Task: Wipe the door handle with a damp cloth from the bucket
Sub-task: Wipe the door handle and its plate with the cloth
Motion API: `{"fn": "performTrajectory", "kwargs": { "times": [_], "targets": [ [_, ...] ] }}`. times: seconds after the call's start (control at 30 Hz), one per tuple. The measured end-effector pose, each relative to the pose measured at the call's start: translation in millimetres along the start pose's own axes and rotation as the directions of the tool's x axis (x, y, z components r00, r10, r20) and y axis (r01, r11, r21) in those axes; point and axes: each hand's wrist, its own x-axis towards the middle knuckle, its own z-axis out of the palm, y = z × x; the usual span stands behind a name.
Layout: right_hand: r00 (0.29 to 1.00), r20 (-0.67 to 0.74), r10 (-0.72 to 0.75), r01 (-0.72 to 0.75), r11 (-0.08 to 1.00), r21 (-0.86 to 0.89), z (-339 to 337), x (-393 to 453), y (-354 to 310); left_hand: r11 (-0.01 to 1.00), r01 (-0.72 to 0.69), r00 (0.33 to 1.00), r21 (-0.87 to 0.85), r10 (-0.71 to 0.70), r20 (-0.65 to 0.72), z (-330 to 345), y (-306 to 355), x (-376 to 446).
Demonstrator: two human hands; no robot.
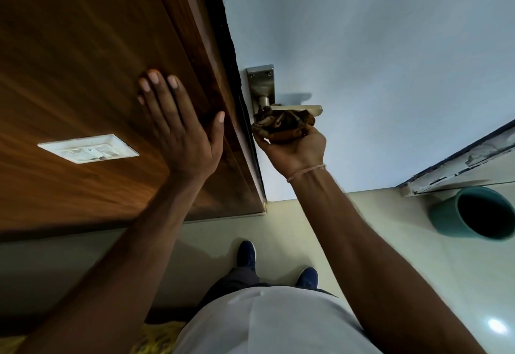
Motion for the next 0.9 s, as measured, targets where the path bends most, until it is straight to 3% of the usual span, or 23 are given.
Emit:
{"fn": "performTrajectory", "kwargs": {
  "times": [0.1,0.2,0.4,0.57,0.77,0.9],
  "targets": [
    [0.995,0.091,-0.035,0.035,0.999,-0.001,2,-15,-2,1.0,-0.008,1.0,-0.005,0.008,0.006,1,-3,-1],
    [0.983,0.169,-0.075,0.105,0.978,-0.179,-2,-17,5,1.0,-0.005,1.0,-0.002,0.005,-0.001,3,-4,-1],
    [0.993,0.105,-0.044,0.067,0.973,-0.219,-1,9,20,1.0,-0.006,1.0,-0.008,0.005,-0.016,7,-4,-1],
    [0.966,0.159,-0.204,0.237,0.945,-0.227,-22,16,-28,1.0,-0.001,1.0,0.015,0.002,-0.015,9,-6,-1],
    [0.991,0.093,-0.091,0.109,0.973,-0.205,-9,14,11,1.0,-0.016,0.999,0.006,0.016,-0.04,13,-7,-2],
    [0.979,0.194,-0.063,0.101,0.975,-0.197,-9,15,-5,1.0,-0.023,0.999,0.021,0.024,-0.042,15,-11,-2]
  ]
}}
